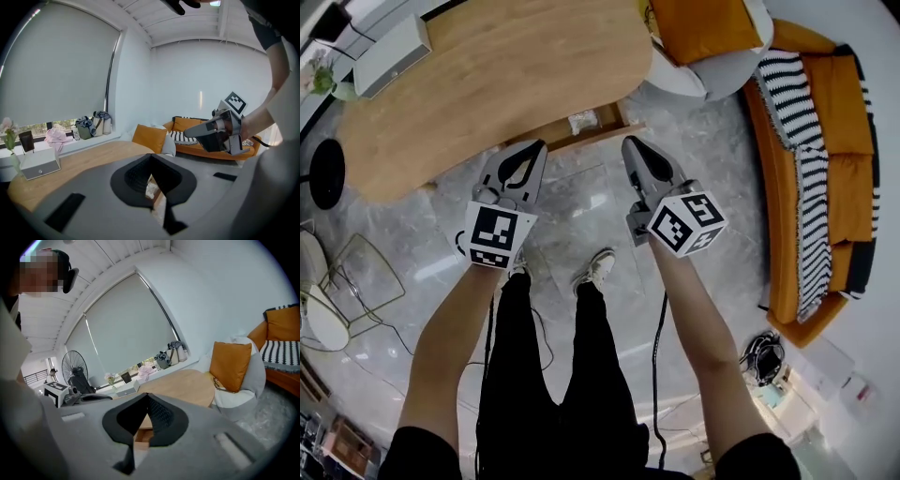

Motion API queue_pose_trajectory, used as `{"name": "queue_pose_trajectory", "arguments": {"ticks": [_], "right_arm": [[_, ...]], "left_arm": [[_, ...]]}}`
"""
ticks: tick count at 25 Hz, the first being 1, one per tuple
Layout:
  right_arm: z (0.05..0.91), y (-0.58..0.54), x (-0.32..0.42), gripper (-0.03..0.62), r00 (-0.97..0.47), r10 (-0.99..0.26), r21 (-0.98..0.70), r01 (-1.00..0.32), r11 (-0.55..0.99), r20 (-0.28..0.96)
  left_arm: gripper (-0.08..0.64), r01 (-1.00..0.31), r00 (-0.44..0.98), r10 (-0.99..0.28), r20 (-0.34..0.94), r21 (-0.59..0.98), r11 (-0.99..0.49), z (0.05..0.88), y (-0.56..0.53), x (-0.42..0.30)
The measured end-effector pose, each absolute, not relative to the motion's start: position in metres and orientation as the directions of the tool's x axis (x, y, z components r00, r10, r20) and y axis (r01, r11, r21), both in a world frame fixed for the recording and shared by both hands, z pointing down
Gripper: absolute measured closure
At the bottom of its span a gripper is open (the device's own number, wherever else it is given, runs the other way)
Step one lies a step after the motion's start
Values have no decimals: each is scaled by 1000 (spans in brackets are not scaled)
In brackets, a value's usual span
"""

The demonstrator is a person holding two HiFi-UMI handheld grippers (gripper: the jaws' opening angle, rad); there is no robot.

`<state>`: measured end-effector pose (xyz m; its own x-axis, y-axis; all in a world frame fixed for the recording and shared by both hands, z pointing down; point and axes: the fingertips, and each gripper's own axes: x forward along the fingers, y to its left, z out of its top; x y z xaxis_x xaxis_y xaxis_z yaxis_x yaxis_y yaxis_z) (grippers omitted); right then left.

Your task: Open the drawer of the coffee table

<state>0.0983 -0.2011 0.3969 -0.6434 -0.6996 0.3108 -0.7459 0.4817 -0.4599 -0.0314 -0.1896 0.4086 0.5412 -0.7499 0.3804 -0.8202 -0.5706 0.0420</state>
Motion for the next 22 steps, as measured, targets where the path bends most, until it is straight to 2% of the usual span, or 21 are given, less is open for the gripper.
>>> {"name": "queue_pose_trajectory", "arguments": {"ticks": [16,22], "right_arm": [[201,-218,91,588,-616,-767,-317,-775,547,179],[134,-206,99,588,-610,-780,-245,-784,570,139]], "left_arm": [[554,-799,590,-788,178,-18,-602,210,-206,-30],[554,-804,593,-805,13,-28,-593,124,-199,-32]]}}
